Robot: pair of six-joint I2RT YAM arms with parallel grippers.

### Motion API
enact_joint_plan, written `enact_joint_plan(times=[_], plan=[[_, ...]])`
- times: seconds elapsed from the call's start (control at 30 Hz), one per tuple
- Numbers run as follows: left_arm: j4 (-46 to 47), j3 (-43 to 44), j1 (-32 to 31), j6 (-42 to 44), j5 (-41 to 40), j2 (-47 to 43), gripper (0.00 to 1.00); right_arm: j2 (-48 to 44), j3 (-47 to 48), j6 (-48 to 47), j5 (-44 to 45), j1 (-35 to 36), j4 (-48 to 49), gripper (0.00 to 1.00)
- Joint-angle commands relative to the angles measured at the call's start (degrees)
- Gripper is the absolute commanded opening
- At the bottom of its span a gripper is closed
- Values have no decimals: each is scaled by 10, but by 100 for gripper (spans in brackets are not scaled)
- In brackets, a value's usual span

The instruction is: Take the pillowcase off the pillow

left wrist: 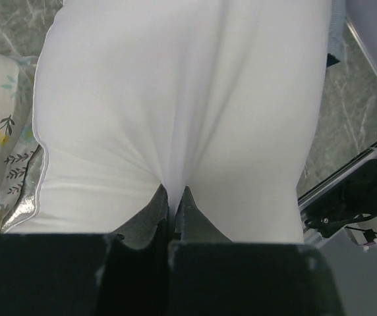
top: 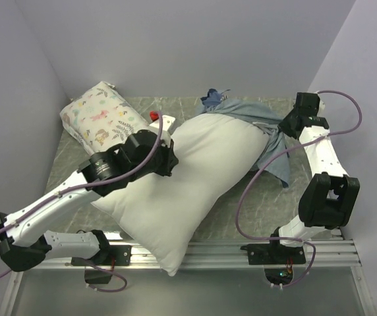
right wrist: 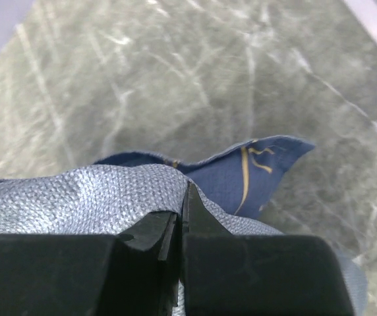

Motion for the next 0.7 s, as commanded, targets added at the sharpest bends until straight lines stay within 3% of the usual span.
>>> enact_joint_plan(times=[0.0, 0.3, 0.67], plan=[[-38, 11, 5, 0, -34, -64, 0, -10, 38, -9, 96, -31, 96, 0], [-83, 79, 6, 6, -32, -119, 0, 9, 59, -17, 114, -34, 79, 0], [-119, 83, 6, 14, -66, -142, 0, 39, 60, -15, 124, -37, 82, 0]])
